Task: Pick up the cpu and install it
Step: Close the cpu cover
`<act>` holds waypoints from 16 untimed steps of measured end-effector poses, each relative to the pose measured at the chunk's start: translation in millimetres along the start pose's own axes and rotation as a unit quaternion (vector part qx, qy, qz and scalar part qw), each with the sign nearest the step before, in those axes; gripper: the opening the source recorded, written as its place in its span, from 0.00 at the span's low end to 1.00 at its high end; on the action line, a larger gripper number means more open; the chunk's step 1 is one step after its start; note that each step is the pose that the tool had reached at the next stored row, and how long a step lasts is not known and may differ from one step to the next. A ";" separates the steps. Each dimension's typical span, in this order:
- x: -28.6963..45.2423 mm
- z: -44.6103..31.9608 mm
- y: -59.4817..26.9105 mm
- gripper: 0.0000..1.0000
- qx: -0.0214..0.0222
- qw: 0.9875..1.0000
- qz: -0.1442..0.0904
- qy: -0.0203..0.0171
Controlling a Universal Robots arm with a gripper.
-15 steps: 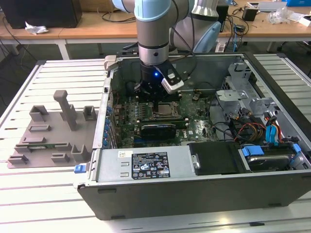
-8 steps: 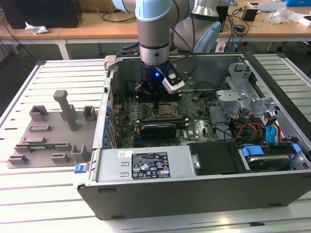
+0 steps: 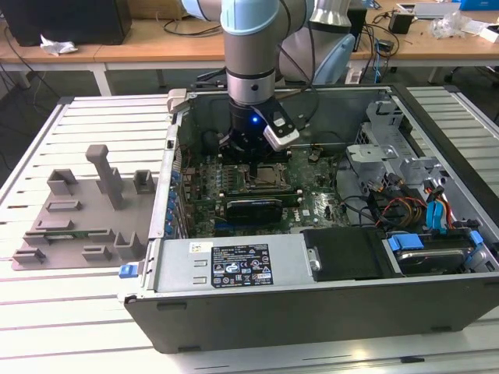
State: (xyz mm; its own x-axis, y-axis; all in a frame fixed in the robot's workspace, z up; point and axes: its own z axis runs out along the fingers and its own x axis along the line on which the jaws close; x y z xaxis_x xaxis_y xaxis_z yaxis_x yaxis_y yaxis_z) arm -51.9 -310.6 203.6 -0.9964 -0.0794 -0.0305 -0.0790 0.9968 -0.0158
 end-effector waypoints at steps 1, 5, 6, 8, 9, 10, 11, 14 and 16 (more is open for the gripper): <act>0.0 -0.2 0.0 0.11 0.000 1.000 0.000 0.000; -0.3 -10.6 -0.2 0.11 0.000 1.000 0.000 0.000; -0.4 -12.4 -0.2 0.11 0.000 1.000 0.000 0.000; -0.5 -17.4 -0.3 0.11 0.000 1.000 0.000 0.000; -0.6 -19.2 -0.3 0.11 0.000 1.000 0.000 0.000; -0.7 -21.0 -0.3 0.11 0.000 1.000 0.000 0.000; -0.7 -23.3 -0.4 0.11 0.000 1.000 0.000 0.000; -0.8 -24.2 -0.4 0.11 0.000 1.000 0.000 0.000; -2.3 -24.4 -0.6 0.11 0.000 1.000 0.000 0.000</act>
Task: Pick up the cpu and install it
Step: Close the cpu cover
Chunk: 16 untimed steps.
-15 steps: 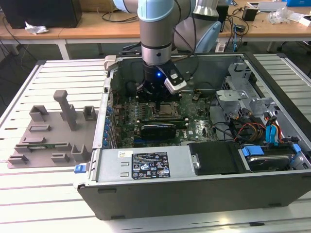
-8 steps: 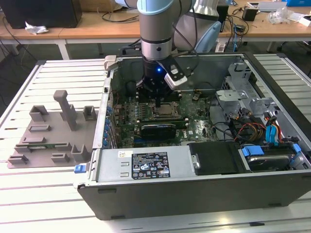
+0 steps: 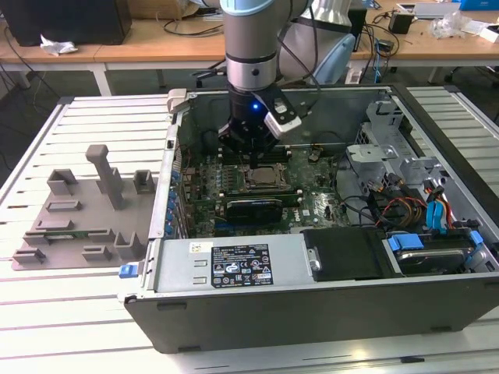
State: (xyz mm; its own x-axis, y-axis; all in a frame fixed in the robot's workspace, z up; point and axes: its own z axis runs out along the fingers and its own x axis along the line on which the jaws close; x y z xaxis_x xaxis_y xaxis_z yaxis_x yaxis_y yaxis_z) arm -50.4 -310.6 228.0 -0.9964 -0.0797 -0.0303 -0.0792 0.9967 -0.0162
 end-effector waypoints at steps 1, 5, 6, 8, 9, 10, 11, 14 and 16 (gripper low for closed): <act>-3.4 0.1 -0.3 0.11 0.000 1.000 0.000 0.000; -19.3 0.7 -1.5 0.11 0.000 1.000 0.000 0.001; -19.7 0.8 -1.5 0.11 0.001 1.000 0.000 0.001; -19.7 0.7 -1.5 0.11 0.004 1.000 0.000 0.001; -19.7 0.7 -1.5 0.11 0.007 1.000 0.000 0.001; -19.7 0.7 -1.5 0.11 0.010 1.000 0.000 0.001; -19.7 0.8 -1.6 0.11 0.012 1.000 0.000 0.000; -19.7 -0.2 -1.6 0.11 0.012 1.000 0.000 0.000; -19.9 -7.3 -1.6 0.11 0.012 1.000 0.000 0.000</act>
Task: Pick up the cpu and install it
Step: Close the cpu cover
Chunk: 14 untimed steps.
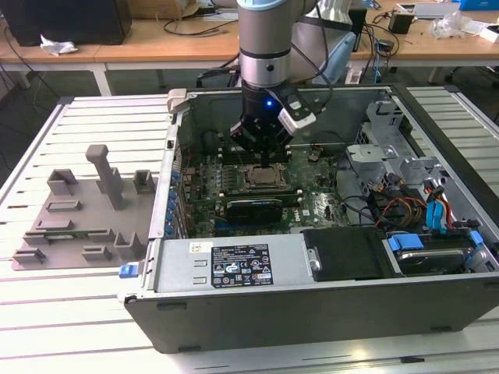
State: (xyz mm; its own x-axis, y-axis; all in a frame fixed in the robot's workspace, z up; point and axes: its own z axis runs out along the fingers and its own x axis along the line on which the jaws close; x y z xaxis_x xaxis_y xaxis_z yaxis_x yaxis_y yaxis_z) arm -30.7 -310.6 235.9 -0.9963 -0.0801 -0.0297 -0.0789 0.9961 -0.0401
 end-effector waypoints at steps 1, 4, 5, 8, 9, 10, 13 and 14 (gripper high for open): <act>-0.1 -3.4 -0.1 0.11 0.000 1.000 0.000 0.000; -0.3 -10.9 -0.5 0.11 0.000 1.000 0.000 0.000; -0.4 -14.1 -0.6 0.11 0.000 1.000 0.000 0.000; -0.7 -22.3 -0.9 0.11 0.000 1.000 0.000 0.000; -0.7 -24.3 -1.0 0.11 0.000 1.000 0.000 0.000; -0.7 -24.4 -1.0 0.11 0.000 1.000 0.000 0.000; -0.7 -24.5 -1.0 0.11 0.000 1.000 0.000 0.000; -0.7 -24.8 -1.0 0.11 0.000 1.000 0.000 0.000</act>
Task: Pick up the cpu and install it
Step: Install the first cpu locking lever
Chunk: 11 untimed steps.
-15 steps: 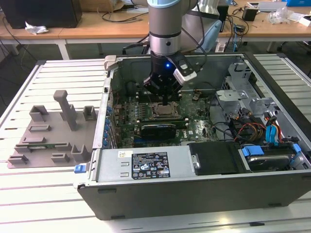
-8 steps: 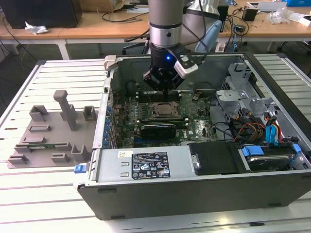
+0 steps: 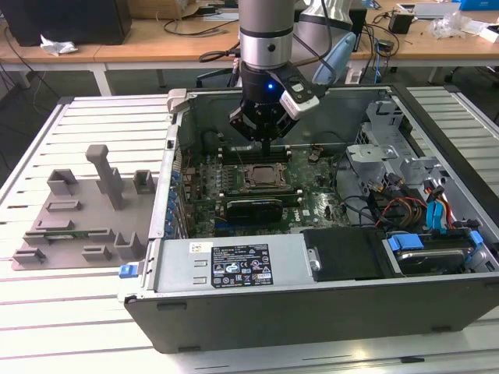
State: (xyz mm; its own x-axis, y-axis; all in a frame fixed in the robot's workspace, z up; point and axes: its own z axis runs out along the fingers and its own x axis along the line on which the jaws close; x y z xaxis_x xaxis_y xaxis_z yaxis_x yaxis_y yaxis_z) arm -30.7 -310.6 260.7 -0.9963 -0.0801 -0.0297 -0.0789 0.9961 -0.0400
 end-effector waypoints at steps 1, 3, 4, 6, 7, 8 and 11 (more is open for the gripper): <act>0.0 -0.2 0.0 0.11 0.000 1.000 0.000 0.000; 0.0 -0.3 0.0 0.11 0.000 1.000 0.000 0.000; 0.0 -0.3 0.0 0.11 0.000 1.000 0.000 0.000; 0.0 -0.4 0.0 0.11 0.000 1.000 0.000 0.000; 0.0 -0.4 0.0 0.11 0.000 1.000 0.000 0.000; 0.0 -0.4 0.0 0.11 0.000 1.000 0.000 0.000; 0.0 -0.5 0.0 0.11 0.000 1.000 0.000 0.000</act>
State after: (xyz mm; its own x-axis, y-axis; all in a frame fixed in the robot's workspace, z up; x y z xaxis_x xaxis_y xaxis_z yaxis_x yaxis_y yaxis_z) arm -30.7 -310.6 261.2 -0.9963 -0.0801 -0.0297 -0.0789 0.9961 -0.0401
